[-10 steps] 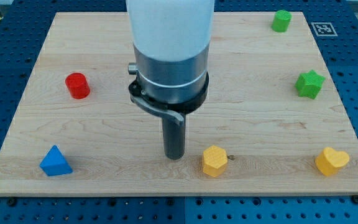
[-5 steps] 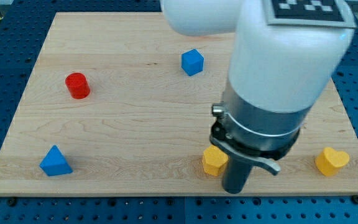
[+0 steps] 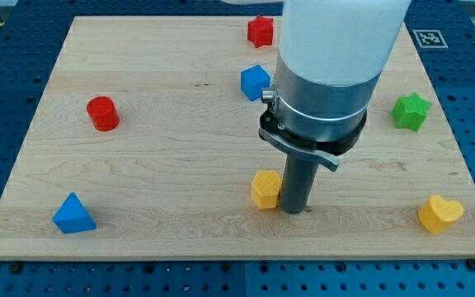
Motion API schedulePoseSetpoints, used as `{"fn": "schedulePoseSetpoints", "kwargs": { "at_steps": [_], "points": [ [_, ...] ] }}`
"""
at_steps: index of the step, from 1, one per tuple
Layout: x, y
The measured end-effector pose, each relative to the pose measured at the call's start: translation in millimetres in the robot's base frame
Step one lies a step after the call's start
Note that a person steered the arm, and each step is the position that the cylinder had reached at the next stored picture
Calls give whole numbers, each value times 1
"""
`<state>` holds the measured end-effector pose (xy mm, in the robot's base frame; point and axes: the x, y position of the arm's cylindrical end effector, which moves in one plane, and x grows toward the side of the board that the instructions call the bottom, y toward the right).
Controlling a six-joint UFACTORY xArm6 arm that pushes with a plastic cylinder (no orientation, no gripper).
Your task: Move the yellow hexagon to the center of the board
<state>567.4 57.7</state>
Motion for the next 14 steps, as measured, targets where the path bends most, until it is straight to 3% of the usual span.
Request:
{"fn": "schedulePoseSetpoints", "kwargs": {
  "at_steps": [3, 5, 7, 9, 12, 14],
  "points": [
    [-2, -9],
    [-27, -16],
    [-6, -41],
    [-40, -54],
    [-42, -57],
    [-21, -72]
  ]
}}
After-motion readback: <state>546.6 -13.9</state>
